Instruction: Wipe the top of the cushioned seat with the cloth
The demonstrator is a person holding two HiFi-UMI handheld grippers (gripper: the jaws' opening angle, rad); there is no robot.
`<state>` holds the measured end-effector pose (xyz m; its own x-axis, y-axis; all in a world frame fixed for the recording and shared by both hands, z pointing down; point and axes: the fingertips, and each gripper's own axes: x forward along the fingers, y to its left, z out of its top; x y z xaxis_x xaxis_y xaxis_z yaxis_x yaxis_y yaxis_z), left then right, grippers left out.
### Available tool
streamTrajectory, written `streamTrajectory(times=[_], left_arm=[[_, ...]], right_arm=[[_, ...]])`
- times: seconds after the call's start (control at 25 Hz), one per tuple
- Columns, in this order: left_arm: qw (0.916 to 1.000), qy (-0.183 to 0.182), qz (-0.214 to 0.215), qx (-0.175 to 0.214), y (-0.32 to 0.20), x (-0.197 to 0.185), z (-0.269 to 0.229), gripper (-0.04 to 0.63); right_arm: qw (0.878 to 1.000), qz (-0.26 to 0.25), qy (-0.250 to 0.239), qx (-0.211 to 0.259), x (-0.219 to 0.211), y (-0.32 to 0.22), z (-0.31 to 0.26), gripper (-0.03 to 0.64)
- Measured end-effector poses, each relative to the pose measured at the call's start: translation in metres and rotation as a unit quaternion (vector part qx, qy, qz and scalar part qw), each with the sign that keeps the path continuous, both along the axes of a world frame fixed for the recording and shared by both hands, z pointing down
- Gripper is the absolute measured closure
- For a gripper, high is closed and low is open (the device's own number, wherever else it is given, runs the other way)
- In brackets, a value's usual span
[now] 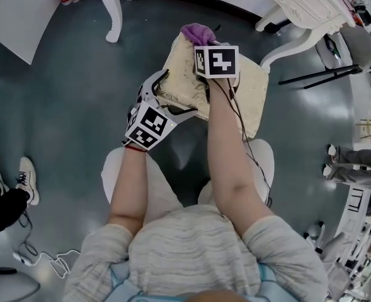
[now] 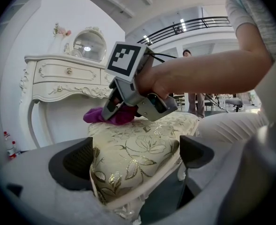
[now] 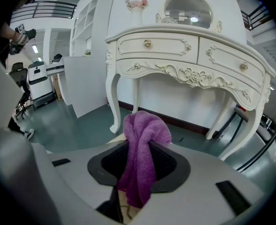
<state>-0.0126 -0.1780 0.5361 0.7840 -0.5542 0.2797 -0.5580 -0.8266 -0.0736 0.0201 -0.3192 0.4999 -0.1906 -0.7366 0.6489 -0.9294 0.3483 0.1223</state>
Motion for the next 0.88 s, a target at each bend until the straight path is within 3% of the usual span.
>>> streamTrajectory(times=[0.44, 0.68, 0.76, 0.88], left_arm=[[0.9999, 0.007, 0.008, 0.003, 0.000, 0.000, 0.001, 0.009], [0.9982, 0.056, 0.014, 0.014, 0.000, -0.018, -0.018, 0.009], [0.9976, 0.068, 0.010, 0.010, -0.001, -0.029, -0.019, 0.009], [0.9983, 0.057, 0.011, -0.001, -0.001, -0.035, -0.009, 0.009]], right_arm=[[0.999, -0.040, -0.008, -0.006, -0.046, 0.003, 0.002, 0.503], [0.989, -0.088, -0.119, -0.011, -0.093, 0.023, -0.021, 0.503], [0.986, -0.103, -0.130, -0.005, -0.099, 0.036, -0.029, 0.503], [0.983, -0.118, -0.140, -0.001, -0.103, 0.053, -0.033, 0.503]])
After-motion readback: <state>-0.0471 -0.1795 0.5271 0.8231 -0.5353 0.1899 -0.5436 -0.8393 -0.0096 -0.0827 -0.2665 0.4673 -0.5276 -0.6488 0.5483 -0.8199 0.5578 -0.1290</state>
